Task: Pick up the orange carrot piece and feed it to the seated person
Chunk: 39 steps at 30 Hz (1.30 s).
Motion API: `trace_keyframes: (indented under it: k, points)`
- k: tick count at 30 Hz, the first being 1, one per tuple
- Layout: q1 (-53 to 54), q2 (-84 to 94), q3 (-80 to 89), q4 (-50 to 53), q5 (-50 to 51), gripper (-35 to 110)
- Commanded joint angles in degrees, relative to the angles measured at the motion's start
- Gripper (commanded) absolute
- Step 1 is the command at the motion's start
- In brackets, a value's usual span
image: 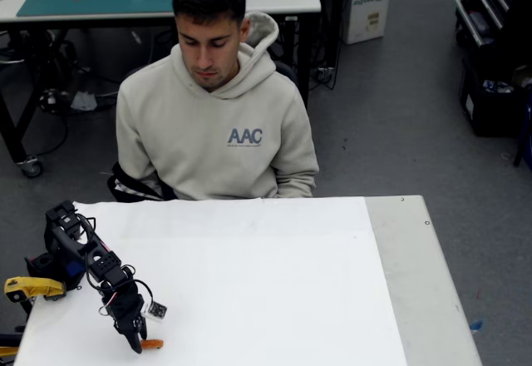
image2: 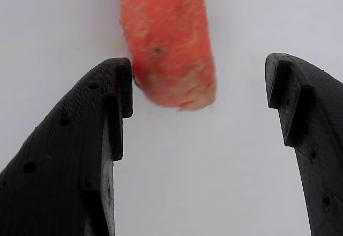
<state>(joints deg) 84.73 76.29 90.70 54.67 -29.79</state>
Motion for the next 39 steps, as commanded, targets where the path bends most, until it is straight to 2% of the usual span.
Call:
trace_keyframes:
  k: [1, 13, 24, 31, 39]
  points:
    - [1.05, 2.02, 0.35, 0.18, -0.79, 20]
    - [0.88, -2.46, -0.62, 0.18, -0.70, 19]
    - [0.70, -3.43, -0.70, -2.64, -0.79, -3]
    - [0.70, -3.34, -0.70, -8.17, -0.18, -3]
    - [-0.35, -0.35, -0.79, -8.88, -0.62, -3]
